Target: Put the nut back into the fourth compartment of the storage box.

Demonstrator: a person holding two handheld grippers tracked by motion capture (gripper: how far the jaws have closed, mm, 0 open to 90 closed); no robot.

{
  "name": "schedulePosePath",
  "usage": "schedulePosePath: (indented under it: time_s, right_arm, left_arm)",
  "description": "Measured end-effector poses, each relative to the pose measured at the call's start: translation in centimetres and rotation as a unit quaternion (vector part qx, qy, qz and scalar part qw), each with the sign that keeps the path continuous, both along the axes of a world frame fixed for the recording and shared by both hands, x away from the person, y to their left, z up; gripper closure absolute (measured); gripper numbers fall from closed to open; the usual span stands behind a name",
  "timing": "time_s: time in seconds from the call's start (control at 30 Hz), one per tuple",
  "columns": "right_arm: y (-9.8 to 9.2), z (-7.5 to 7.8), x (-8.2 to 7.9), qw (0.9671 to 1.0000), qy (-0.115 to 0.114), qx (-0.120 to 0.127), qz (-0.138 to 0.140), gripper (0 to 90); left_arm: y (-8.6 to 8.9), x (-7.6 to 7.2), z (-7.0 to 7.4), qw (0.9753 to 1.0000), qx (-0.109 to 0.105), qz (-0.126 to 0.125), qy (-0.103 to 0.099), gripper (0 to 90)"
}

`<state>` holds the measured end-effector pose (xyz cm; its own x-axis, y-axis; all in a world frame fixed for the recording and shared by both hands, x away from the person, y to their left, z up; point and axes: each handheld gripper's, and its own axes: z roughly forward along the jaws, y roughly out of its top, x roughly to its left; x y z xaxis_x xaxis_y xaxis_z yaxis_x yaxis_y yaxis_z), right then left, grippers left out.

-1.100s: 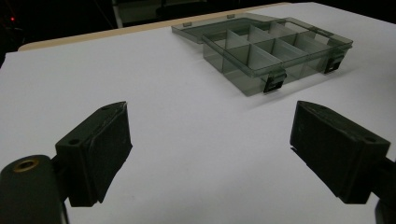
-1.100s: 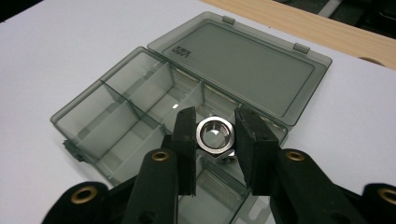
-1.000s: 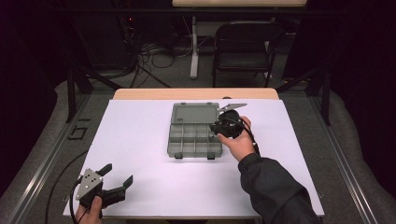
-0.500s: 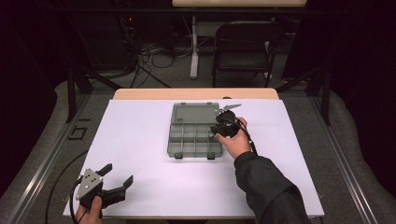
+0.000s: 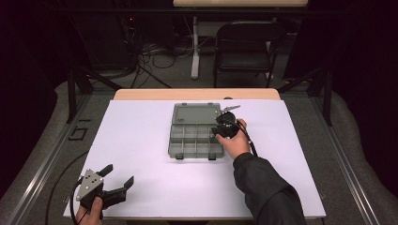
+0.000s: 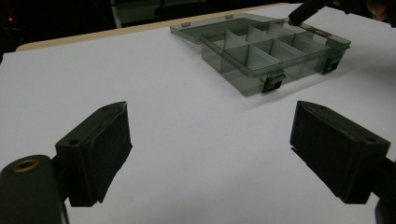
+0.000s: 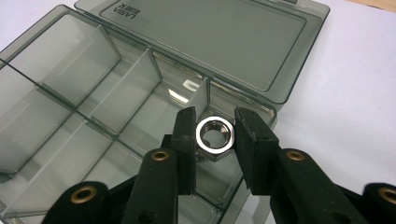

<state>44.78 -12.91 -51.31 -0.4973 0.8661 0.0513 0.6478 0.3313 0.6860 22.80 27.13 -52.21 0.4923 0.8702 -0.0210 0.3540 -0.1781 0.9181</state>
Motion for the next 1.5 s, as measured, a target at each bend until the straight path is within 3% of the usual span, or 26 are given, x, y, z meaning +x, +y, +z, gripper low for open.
schedulePosePath:
  time_s: [0.1,0.23,0.4,0.93,1.3,1.5]
  right_arm:
    - [0.2,-0.1,0.0,1.0,-0.001,0.003,0.001,69.6]
    - [0.3,-0.1,0.0,0.9999,-0.002,-0.005,-0.011,51.6]
    - [0.0,0.1,-0.1,0.9997,-0.01,-0.006,-0.02,42.3]
    - [-2.0,2.2,-2.5,0.9989,-0.041,0.019,-0.011,38.5]
    - [-3.1,3.5,-6.6,0.9962,-0.079,0.026,0.026,37.6]
    - [-3.8,4.1,-9.4,0.9929,-0.104,0.035,0.046,37.5]
  left_arm:
    - [0.0,0.0,0.0,1.0,0.002,-0.001,0.002,12.4]
    - [0.0,0.0,0.0,1.0,0.002,-0.001,0.002,12.4]
    - [0.0,0.0,0.0,1.0,-0.001,0.001,0.001,12.5]
    - [0.0,0.0,0.0,1.0,0.001,0.001,0.002,12.4]
    - [0.0,0.0,0.0,1.0,0.004,0.001,0.002,12.5]
    - [0.0,0.0,0.0,1.0,0.003,0.001,0.003,12.5]
